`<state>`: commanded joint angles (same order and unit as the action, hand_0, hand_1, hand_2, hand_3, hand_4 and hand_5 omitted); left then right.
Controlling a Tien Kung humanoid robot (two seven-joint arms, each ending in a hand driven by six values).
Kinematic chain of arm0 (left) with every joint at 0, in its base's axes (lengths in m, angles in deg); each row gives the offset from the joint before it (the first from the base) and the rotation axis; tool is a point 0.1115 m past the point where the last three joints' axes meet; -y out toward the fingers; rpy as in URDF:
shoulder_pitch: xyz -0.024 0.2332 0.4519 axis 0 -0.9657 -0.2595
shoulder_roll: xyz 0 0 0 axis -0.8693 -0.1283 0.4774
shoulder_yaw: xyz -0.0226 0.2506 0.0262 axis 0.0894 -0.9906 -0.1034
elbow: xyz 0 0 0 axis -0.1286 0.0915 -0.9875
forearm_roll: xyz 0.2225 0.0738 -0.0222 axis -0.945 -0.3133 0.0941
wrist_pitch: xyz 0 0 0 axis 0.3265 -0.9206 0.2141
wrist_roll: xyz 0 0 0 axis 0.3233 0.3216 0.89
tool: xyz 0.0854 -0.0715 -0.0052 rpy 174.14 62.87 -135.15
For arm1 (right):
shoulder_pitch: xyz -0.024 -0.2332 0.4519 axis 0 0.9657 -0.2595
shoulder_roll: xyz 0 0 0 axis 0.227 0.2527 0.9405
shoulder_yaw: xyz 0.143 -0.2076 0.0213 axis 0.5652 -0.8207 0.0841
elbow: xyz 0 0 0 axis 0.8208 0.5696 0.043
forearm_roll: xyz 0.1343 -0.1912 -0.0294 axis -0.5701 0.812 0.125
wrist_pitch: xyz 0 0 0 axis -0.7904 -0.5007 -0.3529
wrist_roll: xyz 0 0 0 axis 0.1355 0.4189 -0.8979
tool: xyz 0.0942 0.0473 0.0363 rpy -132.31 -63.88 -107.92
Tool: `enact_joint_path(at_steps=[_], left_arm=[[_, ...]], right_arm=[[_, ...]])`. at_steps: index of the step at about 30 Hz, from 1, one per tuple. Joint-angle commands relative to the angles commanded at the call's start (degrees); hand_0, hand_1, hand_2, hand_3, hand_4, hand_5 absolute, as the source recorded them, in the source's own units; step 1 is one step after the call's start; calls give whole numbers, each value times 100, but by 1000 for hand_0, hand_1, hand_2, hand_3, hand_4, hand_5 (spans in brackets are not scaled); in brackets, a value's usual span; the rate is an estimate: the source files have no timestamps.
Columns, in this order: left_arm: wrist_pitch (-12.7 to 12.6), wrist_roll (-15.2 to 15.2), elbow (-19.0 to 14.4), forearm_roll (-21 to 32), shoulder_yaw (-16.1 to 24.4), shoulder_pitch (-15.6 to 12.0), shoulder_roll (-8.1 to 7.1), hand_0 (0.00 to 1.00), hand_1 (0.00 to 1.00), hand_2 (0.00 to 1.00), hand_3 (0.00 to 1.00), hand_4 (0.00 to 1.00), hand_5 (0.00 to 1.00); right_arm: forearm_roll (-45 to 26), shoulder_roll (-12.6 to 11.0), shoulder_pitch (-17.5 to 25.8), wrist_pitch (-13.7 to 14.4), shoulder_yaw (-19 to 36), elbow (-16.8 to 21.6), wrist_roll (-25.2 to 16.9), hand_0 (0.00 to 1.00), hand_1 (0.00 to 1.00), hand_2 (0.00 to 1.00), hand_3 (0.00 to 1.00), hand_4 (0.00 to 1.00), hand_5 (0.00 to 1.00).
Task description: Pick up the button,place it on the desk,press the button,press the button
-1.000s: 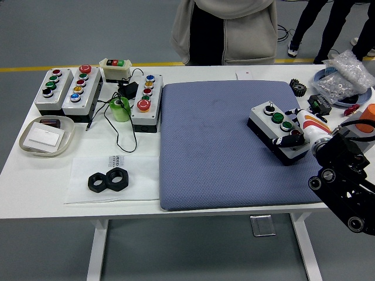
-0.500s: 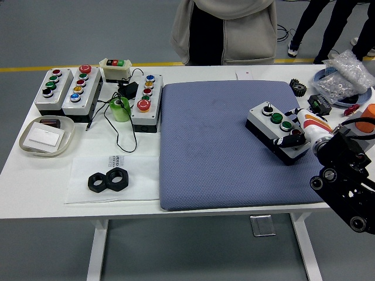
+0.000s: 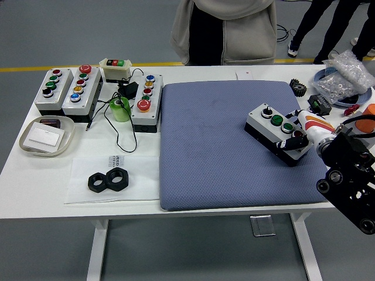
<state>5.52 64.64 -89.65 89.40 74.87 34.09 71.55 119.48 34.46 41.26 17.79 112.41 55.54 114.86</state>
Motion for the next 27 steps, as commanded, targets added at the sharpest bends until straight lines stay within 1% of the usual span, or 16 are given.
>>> enact_joint_path(at_steps=[2, 13, 14, 18, 25, 27], left_arm=[[0, 1, 0, 3, 0, 3, 3, 700, 831, 892, 828, 643, 998], [-8, -29, -1, -106, 72, -30, 15, 700, 831, 893, 828, 644, 998], [-6, -29, -1, -102, 69, -32, 14, 700, 831, 893, 829, 642, 998], [-5, -32, -1, -107, 70, -31, 13, 700, 831, 893, 829, 642, 998], [-5, -29, 5, -89, 63, -27, 10, 700, 831, 893, 828, 642, 998], [-5, -27, 5, -83, 60, -29, 9, 701, 832, 893, 828, 643, 998]], right_arm=[[-6, -28, -8, -6, -37, 8, -13, 438, 485, 522, 738, 944, 165], [-10, -220, -3, -20, -288, 165, -197, 434, 482, 520, 736, 949, 166], [1, -246, -3, -27, -318, 189, -226, 428, 478, 519, 732, 936, 153], [29, -293, -7, -46, -373, 236, -270, 428, 478, 519, 732, 936, 153], [48, -441, -44, -129, -514, 384, -448, 428, 476, 518, 734, 937, 153], [14, -512, -64, -188, -584, 427, -556, 433, 479, 518, 732, 925, 139]])
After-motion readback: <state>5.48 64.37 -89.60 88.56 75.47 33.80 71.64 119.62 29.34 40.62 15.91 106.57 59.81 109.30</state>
